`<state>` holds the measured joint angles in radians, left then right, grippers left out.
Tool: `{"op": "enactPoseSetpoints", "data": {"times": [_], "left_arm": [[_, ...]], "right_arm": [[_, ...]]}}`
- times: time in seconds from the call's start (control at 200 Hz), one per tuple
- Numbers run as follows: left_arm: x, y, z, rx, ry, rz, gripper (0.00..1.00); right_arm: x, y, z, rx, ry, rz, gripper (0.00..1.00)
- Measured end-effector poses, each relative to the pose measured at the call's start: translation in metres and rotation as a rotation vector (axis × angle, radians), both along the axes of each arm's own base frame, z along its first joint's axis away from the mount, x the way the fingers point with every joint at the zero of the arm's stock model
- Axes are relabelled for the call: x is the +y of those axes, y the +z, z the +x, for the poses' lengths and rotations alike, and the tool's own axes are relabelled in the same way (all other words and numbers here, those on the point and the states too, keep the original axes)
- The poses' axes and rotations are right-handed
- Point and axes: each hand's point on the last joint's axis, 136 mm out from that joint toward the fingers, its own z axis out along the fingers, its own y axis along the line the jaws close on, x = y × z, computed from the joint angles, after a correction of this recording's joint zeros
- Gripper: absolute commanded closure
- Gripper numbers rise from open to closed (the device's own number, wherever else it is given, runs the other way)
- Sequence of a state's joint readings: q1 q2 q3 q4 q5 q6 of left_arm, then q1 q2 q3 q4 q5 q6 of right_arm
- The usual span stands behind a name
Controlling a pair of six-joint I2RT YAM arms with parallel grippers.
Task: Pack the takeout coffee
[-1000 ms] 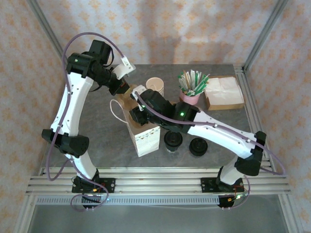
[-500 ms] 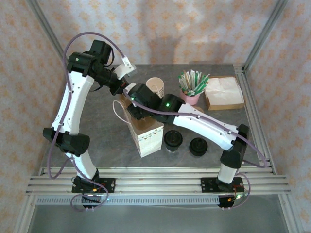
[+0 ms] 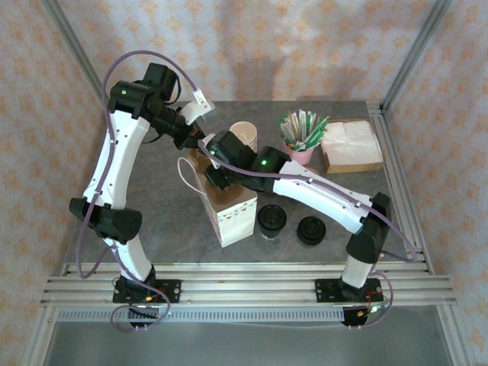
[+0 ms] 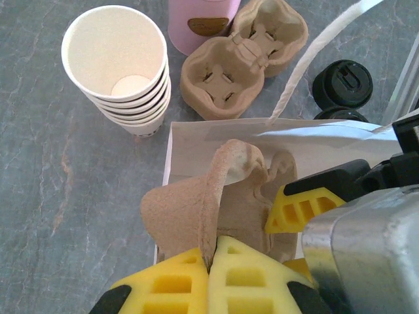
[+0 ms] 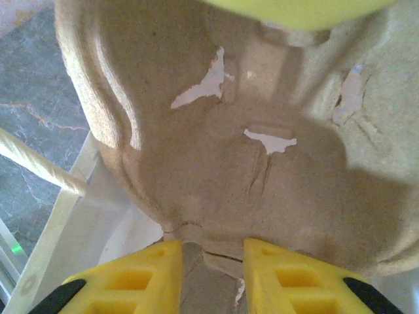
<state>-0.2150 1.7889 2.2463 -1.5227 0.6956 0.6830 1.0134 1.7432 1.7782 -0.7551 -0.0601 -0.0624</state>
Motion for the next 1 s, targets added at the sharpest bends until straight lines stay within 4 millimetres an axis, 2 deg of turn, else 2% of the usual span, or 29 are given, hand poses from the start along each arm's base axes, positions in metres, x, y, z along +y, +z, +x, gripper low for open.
{"op": "enactPoseSetpoints", "data": {"times": [0.26, 0.566, 1.001], "left_arm": [[0.0, 0.0, 0.0, 0.0, 0.0, -0.002, 0.96], [-0.001, 0.001, 0.0, 0.0, -0.002, -0.005, 0.96], [-0.001, 0.001, 0.0, 0.0, -0.003, -0.008, 0.96]], "right_arm": [[-0.002, -0.001, -0.004, 0.007, 0.012, 0.009, 0.71], [-0.008, 0.006, -0.007, 0.039, -0.015, 0.07, 0.68], [-0.013, 0.009, -0.002, 0.025, -0.057, 0.061, 0.59]]}}
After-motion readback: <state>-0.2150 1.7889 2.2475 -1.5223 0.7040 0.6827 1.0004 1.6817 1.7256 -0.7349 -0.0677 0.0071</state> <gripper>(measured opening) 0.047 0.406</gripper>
